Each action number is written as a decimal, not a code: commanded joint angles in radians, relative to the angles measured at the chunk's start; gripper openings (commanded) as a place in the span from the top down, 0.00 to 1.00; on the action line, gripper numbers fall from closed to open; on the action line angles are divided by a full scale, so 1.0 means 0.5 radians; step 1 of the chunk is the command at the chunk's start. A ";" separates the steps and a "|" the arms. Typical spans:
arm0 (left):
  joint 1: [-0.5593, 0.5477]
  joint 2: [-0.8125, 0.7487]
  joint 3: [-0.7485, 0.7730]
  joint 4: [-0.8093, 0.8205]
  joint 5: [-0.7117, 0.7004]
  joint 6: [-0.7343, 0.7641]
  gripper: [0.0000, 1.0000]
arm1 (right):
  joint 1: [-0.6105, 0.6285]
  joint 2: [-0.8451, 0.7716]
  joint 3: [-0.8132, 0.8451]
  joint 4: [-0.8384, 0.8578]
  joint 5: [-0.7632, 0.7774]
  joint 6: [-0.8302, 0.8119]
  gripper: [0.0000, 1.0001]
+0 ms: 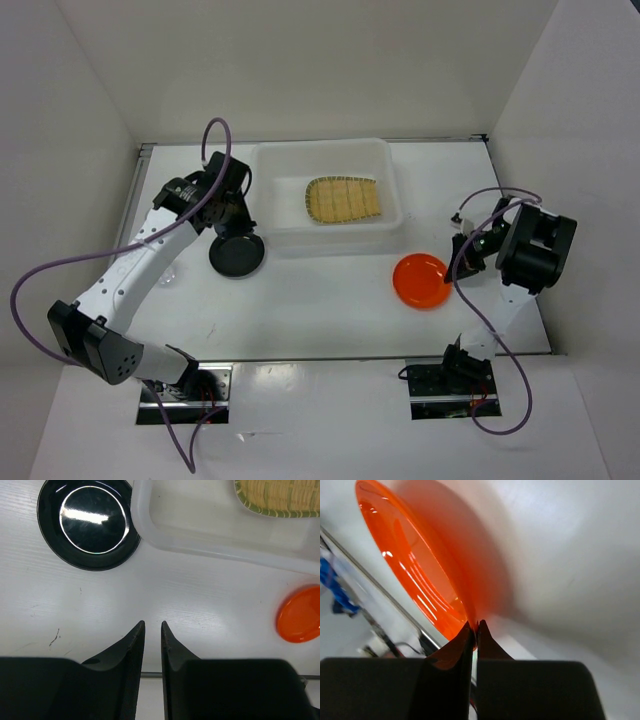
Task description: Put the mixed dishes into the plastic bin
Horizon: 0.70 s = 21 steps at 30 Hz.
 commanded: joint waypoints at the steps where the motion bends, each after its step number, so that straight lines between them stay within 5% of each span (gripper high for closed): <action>1: 0.015 -0.055 -0.021 0.048 -0.006 -0.031 0.74 | -0.033 -0.357 -0.102 -0.250 0.147 -0.443 1.00; 10: 0.034 -0.016 -0.039 0.088 0.033 0.009 0.74 | 0.012 -1.042 0.231 -0.250 -0.064 -0.511 1.00; 21: 0.074 -0.055 -0.057 0.067 0.033 0.009 0.72 | 0.488 -0.537 1.454 -0.250 -0.257 -0.005 1.00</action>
